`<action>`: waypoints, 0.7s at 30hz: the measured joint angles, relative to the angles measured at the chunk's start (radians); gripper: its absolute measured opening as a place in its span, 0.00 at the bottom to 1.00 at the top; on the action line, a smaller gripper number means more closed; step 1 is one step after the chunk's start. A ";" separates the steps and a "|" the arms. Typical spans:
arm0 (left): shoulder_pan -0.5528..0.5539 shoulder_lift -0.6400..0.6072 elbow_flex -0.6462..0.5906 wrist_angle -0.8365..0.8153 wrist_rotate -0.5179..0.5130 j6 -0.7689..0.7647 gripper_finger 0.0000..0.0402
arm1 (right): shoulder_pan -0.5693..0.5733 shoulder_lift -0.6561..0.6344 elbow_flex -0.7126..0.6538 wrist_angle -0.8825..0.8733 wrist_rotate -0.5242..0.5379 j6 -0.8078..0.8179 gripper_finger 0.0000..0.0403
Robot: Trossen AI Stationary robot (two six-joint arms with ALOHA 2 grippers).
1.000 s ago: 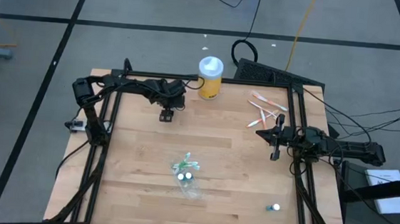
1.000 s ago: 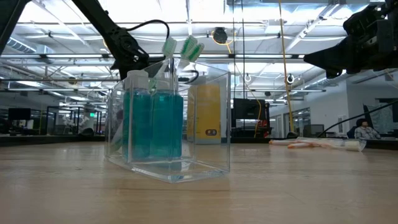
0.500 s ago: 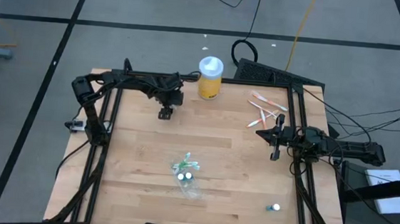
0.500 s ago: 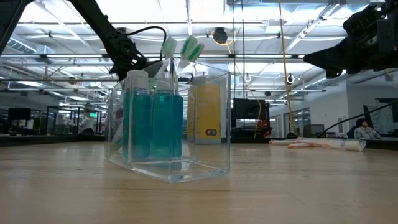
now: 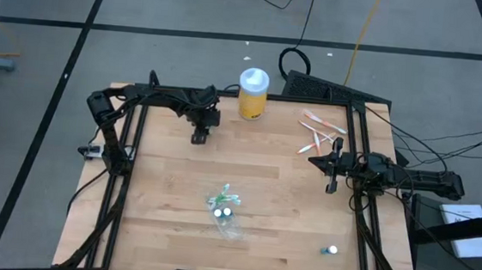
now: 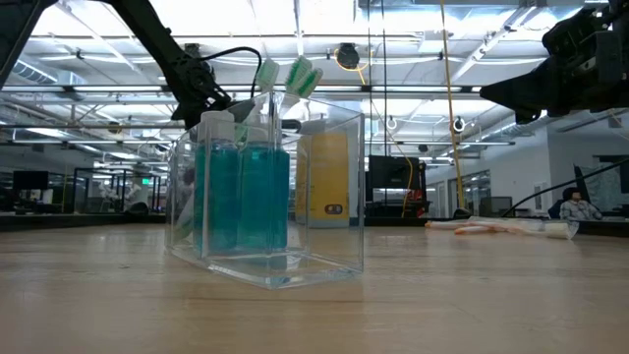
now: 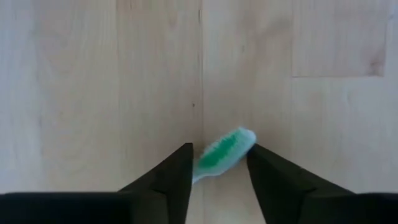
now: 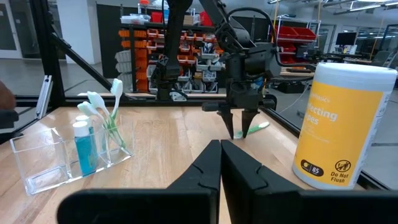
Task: Pick & Place toothbrushing station
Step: Put the green toothbrush into the transparent organizer
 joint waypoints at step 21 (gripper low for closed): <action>-0.035 -0.006 -0.001 0.245 -0.111 -0.431 0.19 | 0.000 0.000 0.000 0.000 0.000 0.000 0.01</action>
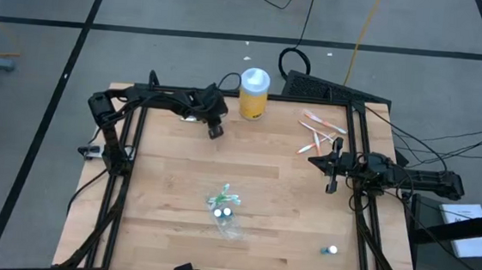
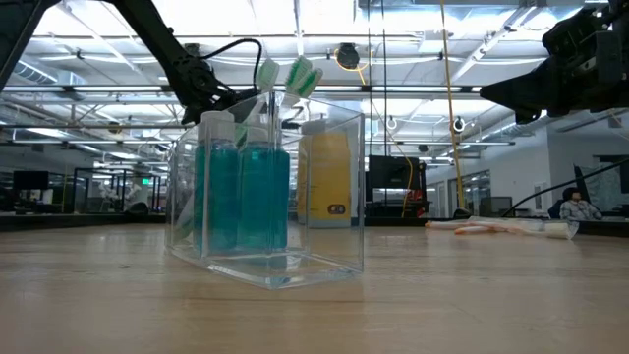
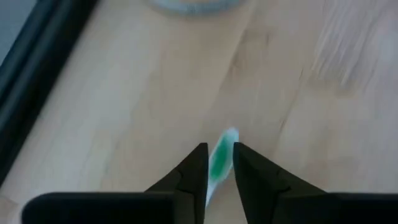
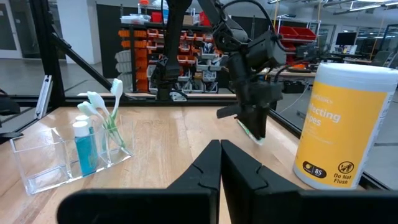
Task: Pick & Place toothbrushing station
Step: Put the green toothbrush into the transparent organizer
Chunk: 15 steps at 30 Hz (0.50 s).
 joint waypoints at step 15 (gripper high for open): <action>0.016 -0.027 0.002 -0.012 -0.009 -0.039 0.28 | 0.000 0.000 0.000 0.000 0.000 0.000 0.01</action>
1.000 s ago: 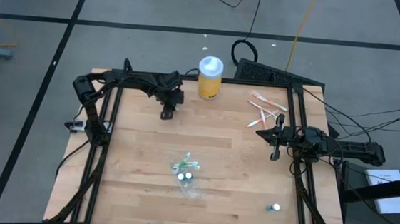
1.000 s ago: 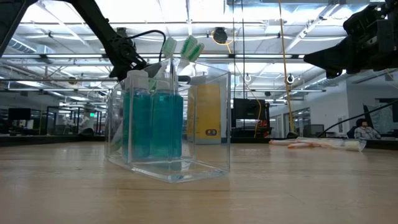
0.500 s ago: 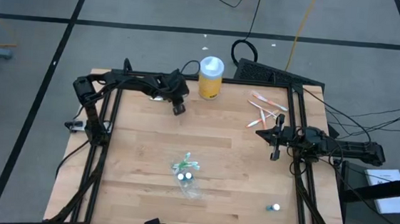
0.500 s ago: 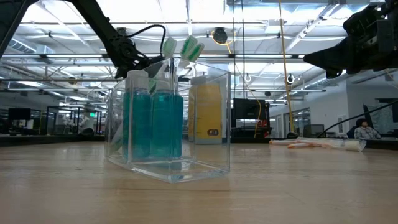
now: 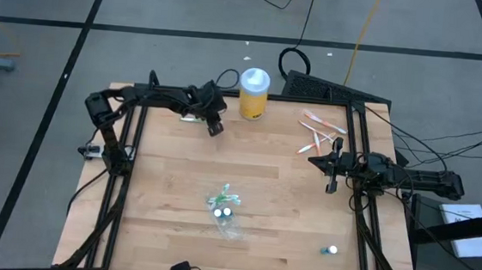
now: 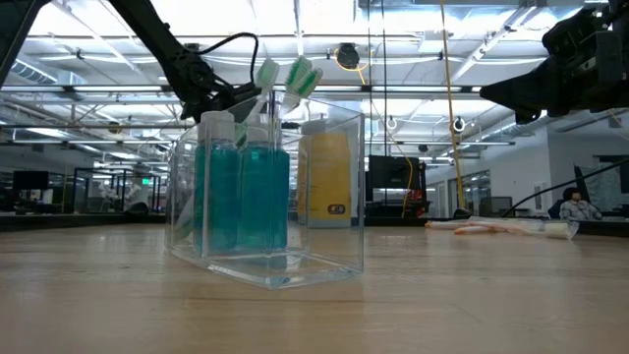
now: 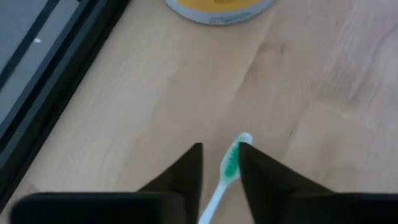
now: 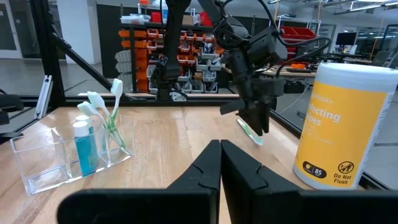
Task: Pick & Place toothbrushing station
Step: Put the green toothbrush into the transparent organizer
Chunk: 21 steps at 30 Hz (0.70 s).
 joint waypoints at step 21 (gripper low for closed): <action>0.036 0.066 0.001 0.011 0.104 0.218 0.34 | 0.000 0.000 0.000 0.000 0.000 0.000 0.01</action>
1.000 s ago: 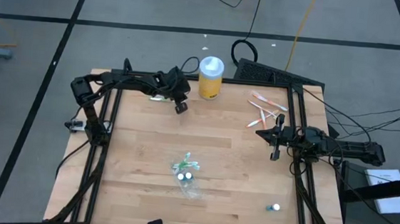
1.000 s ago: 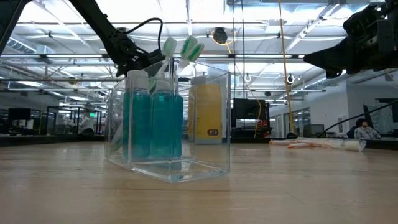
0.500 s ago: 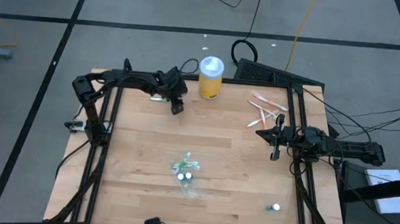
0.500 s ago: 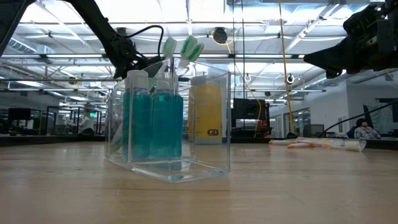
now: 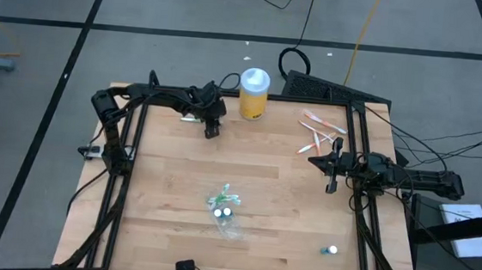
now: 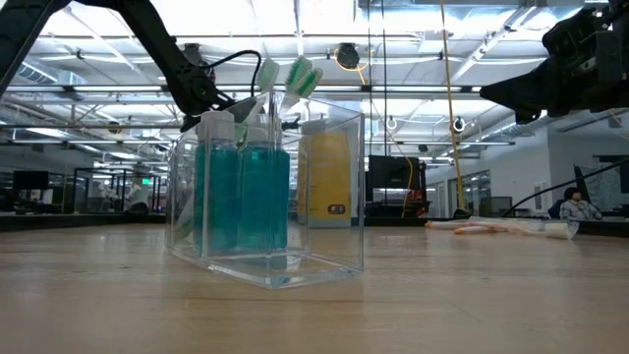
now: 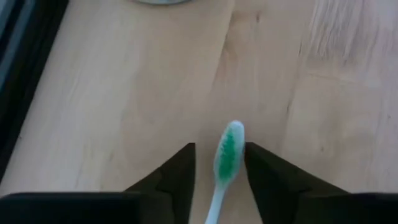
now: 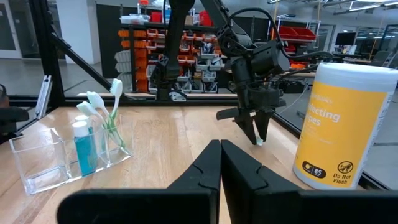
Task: Pick & Place toothbrushing station
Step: Put the green toothbrush into the transparent organizer
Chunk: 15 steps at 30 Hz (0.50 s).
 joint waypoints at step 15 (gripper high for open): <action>0.005 0.000 0.000 0.024 -0.029 -0.033 0.06 | 0.000 0.000 0.000 0.000 0.000 0.000 0.01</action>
